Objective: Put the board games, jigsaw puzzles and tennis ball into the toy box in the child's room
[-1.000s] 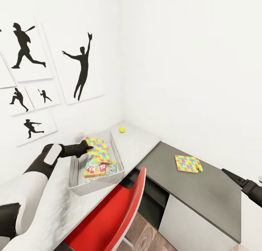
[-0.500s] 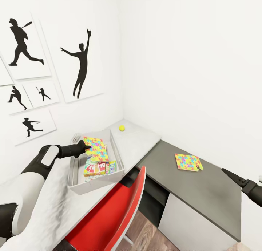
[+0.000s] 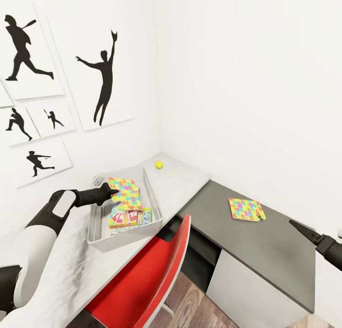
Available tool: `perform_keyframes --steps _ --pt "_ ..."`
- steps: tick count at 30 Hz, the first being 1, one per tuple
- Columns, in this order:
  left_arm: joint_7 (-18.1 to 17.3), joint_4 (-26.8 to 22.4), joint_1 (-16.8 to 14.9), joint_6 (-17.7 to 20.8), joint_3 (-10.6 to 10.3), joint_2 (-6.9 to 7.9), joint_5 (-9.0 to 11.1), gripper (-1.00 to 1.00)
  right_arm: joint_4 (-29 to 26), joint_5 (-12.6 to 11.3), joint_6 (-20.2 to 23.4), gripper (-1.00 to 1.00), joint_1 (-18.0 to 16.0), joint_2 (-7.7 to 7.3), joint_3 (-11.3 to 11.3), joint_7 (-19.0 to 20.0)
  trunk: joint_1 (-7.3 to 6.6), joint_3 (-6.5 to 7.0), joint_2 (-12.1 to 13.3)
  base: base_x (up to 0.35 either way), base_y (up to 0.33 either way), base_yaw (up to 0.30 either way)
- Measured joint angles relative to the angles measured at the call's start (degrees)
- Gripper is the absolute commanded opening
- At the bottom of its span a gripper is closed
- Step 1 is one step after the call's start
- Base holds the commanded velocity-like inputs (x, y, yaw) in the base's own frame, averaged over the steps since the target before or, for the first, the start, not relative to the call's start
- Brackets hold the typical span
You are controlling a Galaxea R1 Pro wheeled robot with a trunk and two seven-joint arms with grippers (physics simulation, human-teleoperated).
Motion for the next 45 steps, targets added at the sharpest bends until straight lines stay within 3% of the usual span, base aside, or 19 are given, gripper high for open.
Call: perform_keyframes --steps 17,18,25,28,31,35,37,39,40,41,42,43,45 --pt "-0.05 0.02 0.08 -1.05 -0.09 0.41 -0.79 -1.0 0.09 0.27 -0.53 1.0 0.0 0.5 -0.07 2.3 0.0 -0.06 0.0 0.0 0.0 0.0" --pt "-0.05 0.01 0.07 -1.04 -0.09 0.41 -0.78 1.0 0.09 0.27 -0.53 1.0 0.0 0.5 -0.07 2.3 0.0 -0.06 0.0 0.0 0.0 0.0" --pt "-0.05 0.03 0.08 -1.05 -0.12 0.92 -1.41 1.0 0.09 0.25 -0.53 1.0 0.0 0.49 -0.06 2.3 0.0 -0.06 0.0 0.0 0.0 0.0" --pt "0.02 0.03 0.06 -1.05 -0.06 1.46 -5.36 1.0 0.09 0.24 -0.53 1.0 0.0 0.49 -0.02 2.3 0.0 -0.06 0.0 0.0 0.0 0.0" --pt "-0.03 0.06 0.08 -1.05 0.0 1.8 -6.5 1.0 0.09 0.26 -0.53 1.0 0.0 0.5 0.01 2.3 0.0 -0.06 0.0 0.0 0.0 0.0" --pt "-0.05 0.02 0.08 -0.72 0.02 5.38 -6.86 1.0 0.09 0.2 -0.53 1.0 0.0 0.36 0.01 2.3 0.0 -0.05 -0.01 0.0 0.0 0.0" --pt "-0.66 -0.21 0.15 -0.46 0.01 8.78 -6.87 1.0 0.09 0.2 -0.5 1.0 0.0 0.27 0.02 2.3 0.0 -0.05 -0.01 0.0 0.0 0.0" --pt "-4.31 -0.45 0.34 -0.18 0.01 12.21 -6.57 1.0 0.09 0.19 -0.47 1.0 0.0 0.2 -0.02 2.3 0.0 -0.05 -0.01 0.0 0.0 0.0" --pt "-9.83 -0.54 0.45 0.12 0.02 14.46 -6.54 1.0 0.09 0.19 -0.38 1.0 0.0 0.14 -0.04 2.26 0.0 -0.05 -0.01 0.0 0.0 0.0" --pt "-14.69 -0.58 0.58 0.33 0.03 15.81 -6.56 1.0 0.09 0.15 -0.34 1.0 0.0 0.13 -0.05 2.24 0.0 -0.05 -0.01 0.0 0.0 0.0" --pt "-19.95 -0.6 0.85 0.5 0.05 16.73 -6.65 1.0 0.09 0.13 -0.31 1.0 0.0 0.16 -0.05 2.23 0.0 -0.05 -0.01 0.0 0.0 0.0" --pt "-27.61 -0.62 1.8 0.64 0.08 17.54 -6.88 1.0 0.09 0.11 -0.29 1.0 0.0 0.26 -0.1 2.22 0.0 -0.03 -0.01 0.0 0.0 -0.013" --pt "-36.13 -0.65 3.75 0.52 0.11 18.06 -7.87 1.0 0.09 0.1 -0.28 1.0 0.0 0.4 -0.19 2.29 0.0 0.09 -0.01 0.0 0.0 -0.047"
